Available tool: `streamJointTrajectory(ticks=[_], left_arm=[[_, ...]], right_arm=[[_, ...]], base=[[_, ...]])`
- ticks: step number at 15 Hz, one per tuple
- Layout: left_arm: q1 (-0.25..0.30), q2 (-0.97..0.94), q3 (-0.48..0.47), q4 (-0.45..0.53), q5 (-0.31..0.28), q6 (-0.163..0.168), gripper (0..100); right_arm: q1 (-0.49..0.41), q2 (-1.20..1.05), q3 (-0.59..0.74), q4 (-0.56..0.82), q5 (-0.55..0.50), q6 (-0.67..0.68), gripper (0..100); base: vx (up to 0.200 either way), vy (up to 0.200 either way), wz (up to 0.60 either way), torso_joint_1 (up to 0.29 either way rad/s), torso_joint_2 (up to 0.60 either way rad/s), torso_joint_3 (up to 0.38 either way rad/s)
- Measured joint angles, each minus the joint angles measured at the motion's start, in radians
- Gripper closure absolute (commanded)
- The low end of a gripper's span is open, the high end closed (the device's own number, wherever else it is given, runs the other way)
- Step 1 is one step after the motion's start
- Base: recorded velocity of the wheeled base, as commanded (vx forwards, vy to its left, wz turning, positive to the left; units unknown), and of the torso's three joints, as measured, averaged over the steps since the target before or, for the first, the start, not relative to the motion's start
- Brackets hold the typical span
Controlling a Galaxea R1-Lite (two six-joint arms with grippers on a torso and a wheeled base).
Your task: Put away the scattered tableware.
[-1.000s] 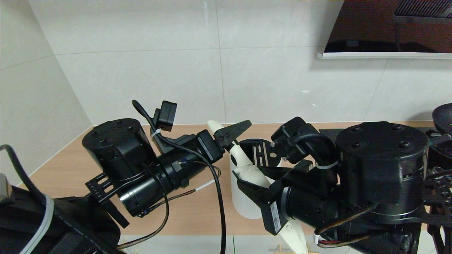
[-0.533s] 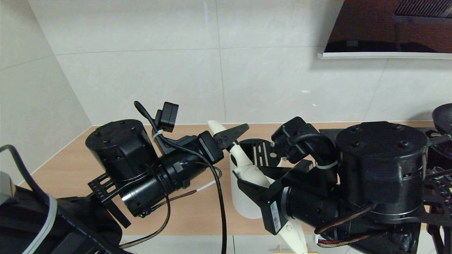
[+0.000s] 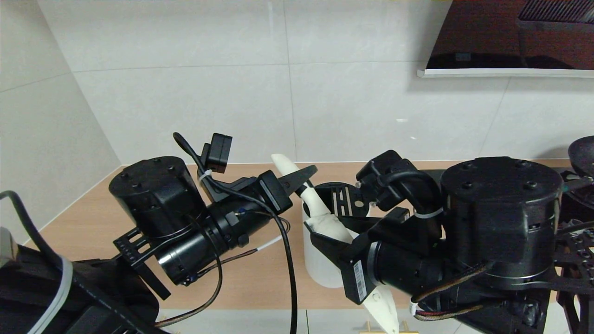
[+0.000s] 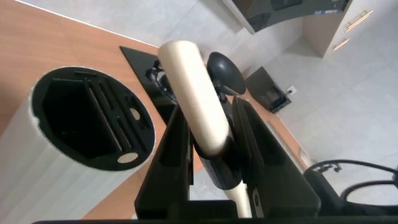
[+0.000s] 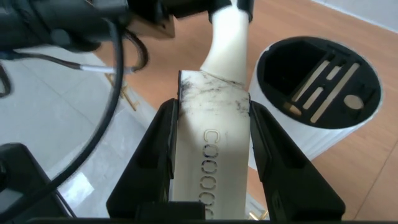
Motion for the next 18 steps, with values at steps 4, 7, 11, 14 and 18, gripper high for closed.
streamJointTrajectory(ticks=[4,7,11,14,18], left_arm=[[0.0,-0.002,-0.001,0.002,0.0,0.0,100],[-0.003,-0.004,-0.001,0.013,-0.005,0.001,100],[0.001,-0.02,-0.003,0.004,-0.001,0.002,100],[0.007,-0.053,-0.006,0.005,-0.002,0.069,100],[0.067,-0.076,-0.085,0.004,-0.009,0.214,100]], right_arm=[[0.0,0.004,0.0,-0.015,-0.001,0.036,100],[-0.001,0.004,-0.005,-0.03,-0.002,0.038,0],[0.0,0.011,0.0,-0.063,-0.003,0.039,0],[-0.018,-0.006,0.004,-0.084,-0.017,0.036,0],[-0.116,-0.077,-0.002,-0.083,-0.018,0.028,0]], base=[[0.0,0.0,0.0,0.0,0.0,0.0],[0.0,0.0,0.0,0.0,0.0,0.0],[0.0,0.0,0.0,0.0,0.0,0.0],[0.0,0.0,0.0,0.0,0.0,0.0],[0.0,0.0,0.0,0.0,0.0,0.0]])
